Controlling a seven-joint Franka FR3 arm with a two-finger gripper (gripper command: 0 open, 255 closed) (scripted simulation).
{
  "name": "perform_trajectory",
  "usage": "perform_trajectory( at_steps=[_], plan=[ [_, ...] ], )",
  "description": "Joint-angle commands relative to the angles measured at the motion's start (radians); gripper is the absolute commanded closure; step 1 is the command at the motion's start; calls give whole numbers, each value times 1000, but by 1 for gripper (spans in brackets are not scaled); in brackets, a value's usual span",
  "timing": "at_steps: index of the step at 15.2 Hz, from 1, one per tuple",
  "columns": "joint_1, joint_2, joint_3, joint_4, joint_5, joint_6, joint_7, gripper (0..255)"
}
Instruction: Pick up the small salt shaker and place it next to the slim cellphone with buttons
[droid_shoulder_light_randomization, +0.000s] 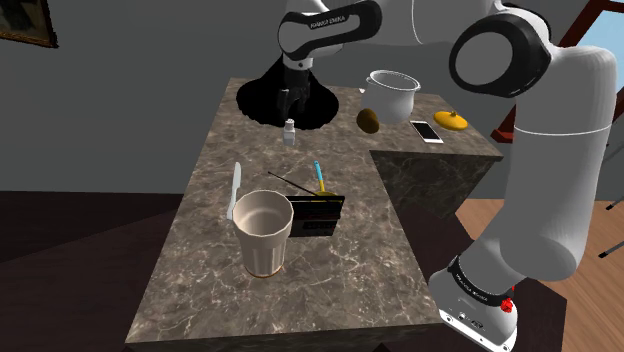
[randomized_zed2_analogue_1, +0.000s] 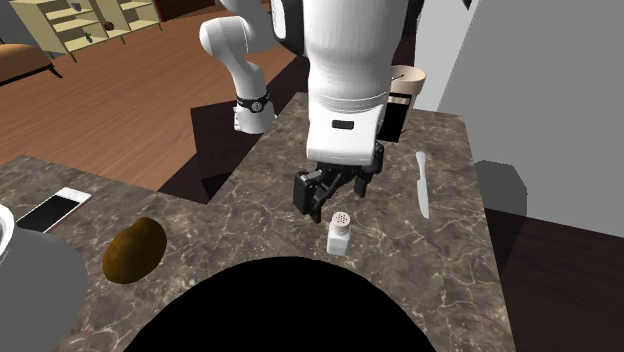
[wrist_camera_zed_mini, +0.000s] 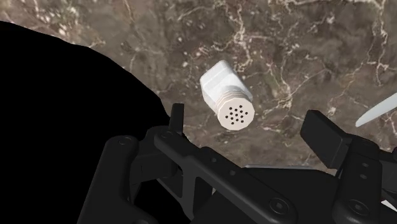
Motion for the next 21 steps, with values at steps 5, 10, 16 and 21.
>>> perform_trajectory(
  at_steps=[5,10,16,21],
  plan=[
    [2,27,2,-37,2,66,-1,0],
    [2,29,2,-41,2,72,-1,0],
    [2,29,2,-41,2,72,-1,255],
    [2,29,2,-42,2,72,-1,255]
  ],
)
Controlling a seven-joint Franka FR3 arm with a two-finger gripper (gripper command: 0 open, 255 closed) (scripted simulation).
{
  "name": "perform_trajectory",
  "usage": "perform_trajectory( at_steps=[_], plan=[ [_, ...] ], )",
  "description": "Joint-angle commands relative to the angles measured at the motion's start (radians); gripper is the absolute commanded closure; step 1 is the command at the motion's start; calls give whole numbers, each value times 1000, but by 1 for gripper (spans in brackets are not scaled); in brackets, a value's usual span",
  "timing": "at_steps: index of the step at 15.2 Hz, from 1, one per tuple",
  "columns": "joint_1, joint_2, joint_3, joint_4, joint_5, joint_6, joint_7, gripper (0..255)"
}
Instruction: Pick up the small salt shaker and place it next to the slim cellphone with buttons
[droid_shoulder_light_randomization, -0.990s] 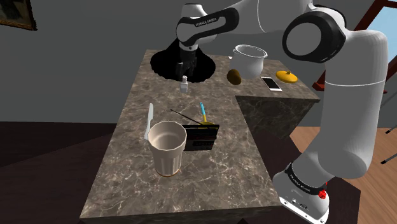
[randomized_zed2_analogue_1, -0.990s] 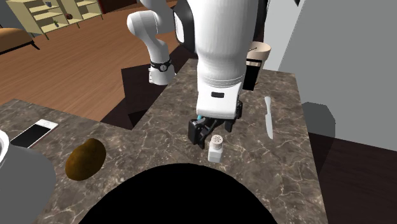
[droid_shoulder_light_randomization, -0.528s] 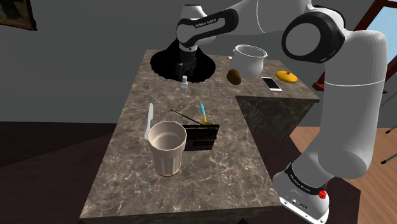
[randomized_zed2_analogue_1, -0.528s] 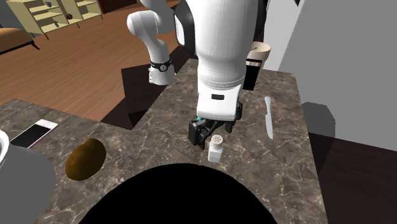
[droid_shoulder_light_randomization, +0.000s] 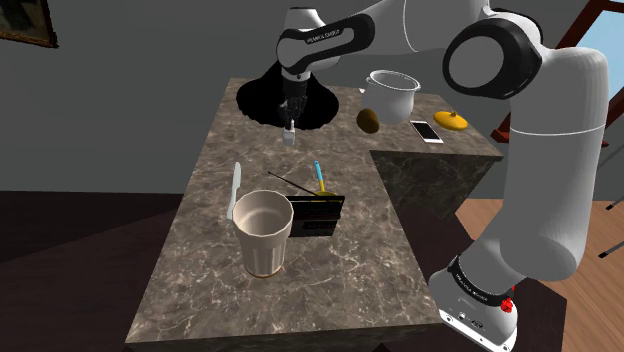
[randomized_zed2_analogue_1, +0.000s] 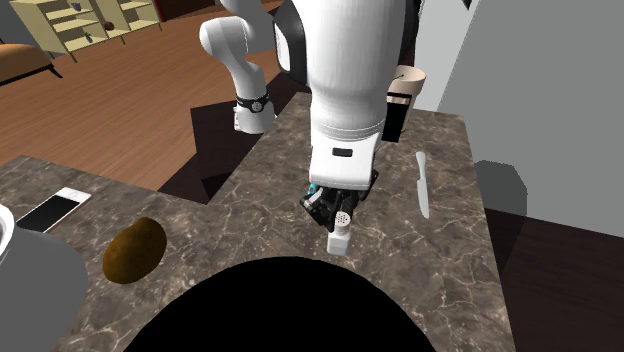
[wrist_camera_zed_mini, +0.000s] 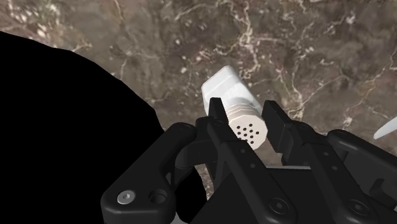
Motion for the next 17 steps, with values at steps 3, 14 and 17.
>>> perform_trajectory(
  at_steps=[3,14,17],
  plan=[
    [0,0,0,0,0,0,0,255],
    [0,-38,-2,91,-4,-129,5,255],
    [-1,-44,-2,123,-4,-166,6,255]
  ],
)
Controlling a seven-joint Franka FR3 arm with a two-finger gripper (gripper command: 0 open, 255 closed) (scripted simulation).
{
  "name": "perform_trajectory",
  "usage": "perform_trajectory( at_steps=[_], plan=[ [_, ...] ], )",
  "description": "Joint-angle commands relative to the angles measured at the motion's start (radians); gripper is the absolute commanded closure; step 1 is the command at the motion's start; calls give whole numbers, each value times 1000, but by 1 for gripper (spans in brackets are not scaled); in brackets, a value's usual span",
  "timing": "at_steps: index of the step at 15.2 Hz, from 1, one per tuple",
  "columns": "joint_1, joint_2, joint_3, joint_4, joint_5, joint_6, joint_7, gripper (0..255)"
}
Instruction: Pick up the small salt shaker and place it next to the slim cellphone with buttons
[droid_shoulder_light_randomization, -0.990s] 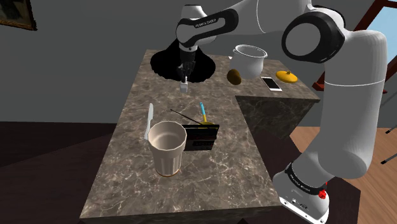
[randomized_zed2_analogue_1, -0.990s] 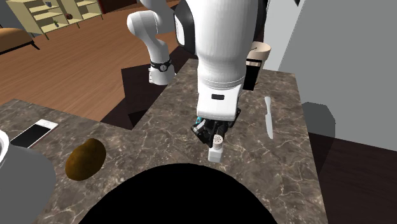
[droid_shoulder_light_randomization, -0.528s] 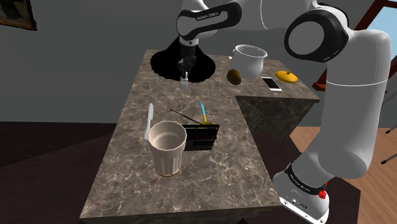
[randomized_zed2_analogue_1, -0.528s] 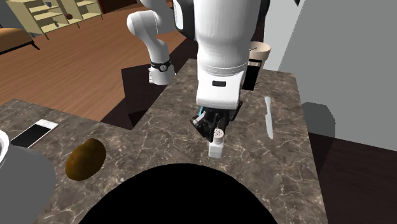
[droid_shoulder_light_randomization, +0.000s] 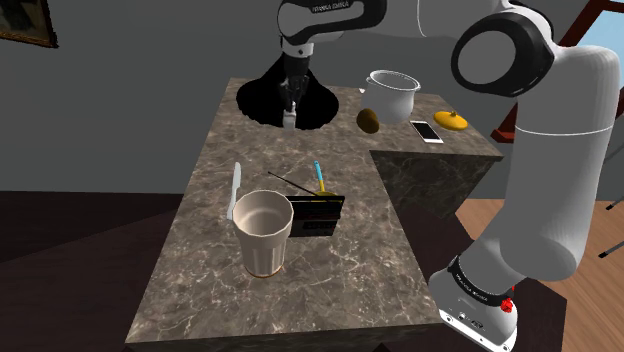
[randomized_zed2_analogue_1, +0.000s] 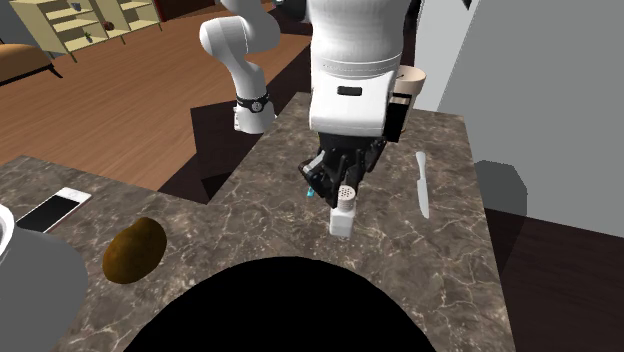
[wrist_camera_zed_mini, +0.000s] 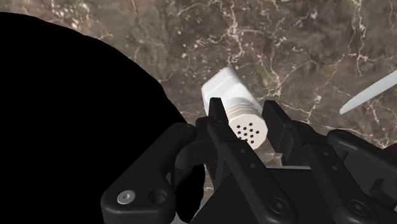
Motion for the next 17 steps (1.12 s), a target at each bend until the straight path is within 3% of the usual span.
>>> perform_trajectory(
  at_steps=[1,17],
  plan=[
    [-1,-6,0,20,-1,-27,0,255],
    [-5,9,-1,260,-1,-251,6,255]
  ],
)
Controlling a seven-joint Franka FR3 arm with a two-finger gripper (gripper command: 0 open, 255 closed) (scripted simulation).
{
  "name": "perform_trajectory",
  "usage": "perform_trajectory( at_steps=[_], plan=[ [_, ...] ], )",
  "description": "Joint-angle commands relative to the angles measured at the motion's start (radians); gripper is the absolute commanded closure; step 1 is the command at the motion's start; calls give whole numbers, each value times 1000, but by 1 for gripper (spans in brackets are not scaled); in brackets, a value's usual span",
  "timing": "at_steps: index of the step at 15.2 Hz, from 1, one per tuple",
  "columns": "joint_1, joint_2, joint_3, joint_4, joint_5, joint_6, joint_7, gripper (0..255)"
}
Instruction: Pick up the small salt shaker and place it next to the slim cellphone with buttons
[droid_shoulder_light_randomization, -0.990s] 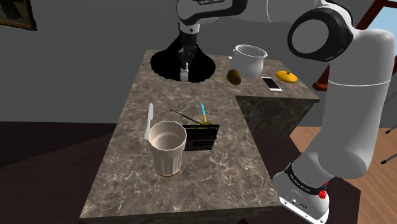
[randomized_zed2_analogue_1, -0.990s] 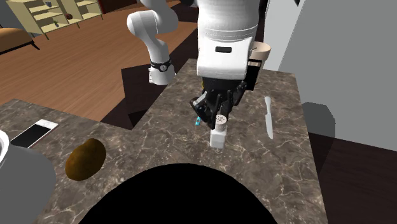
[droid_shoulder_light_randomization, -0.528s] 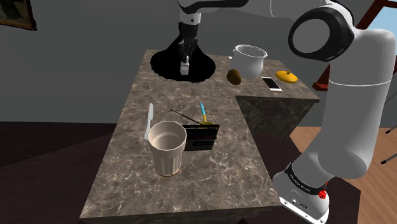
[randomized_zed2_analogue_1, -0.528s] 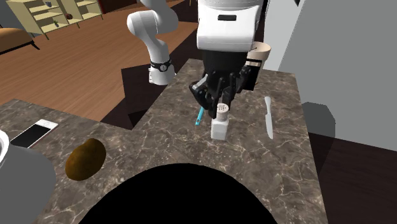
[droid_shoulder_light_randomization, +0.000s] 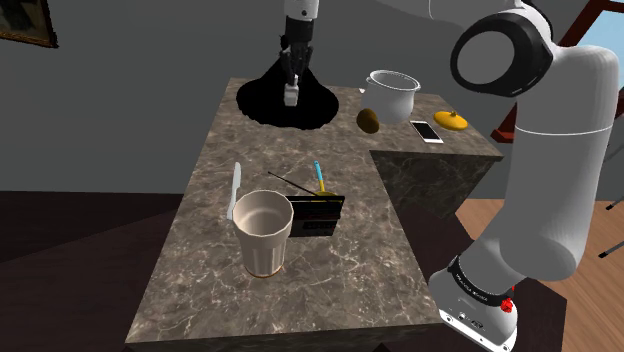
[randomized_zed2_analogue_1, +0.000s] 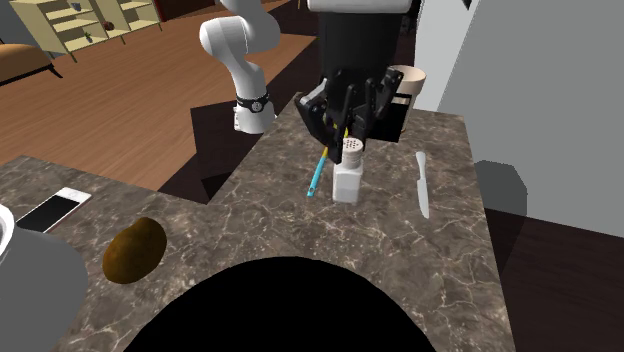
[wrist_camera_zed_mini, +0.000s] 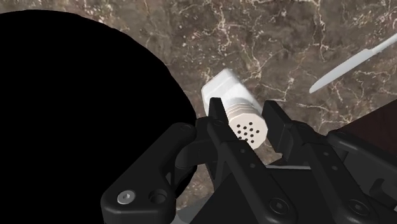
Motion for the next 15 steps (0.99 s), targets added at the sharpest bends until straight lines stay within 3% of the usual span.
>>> perform_trajectory(
  at_steps=[1,8,15],
  plan=[
    [-1,8,0,30,0,-23,0,255],
    [-93,-119,-41,-161,7,38,-136,255],
    [-185,-185,-90,-256,14,63,-281,255]
  ],
)
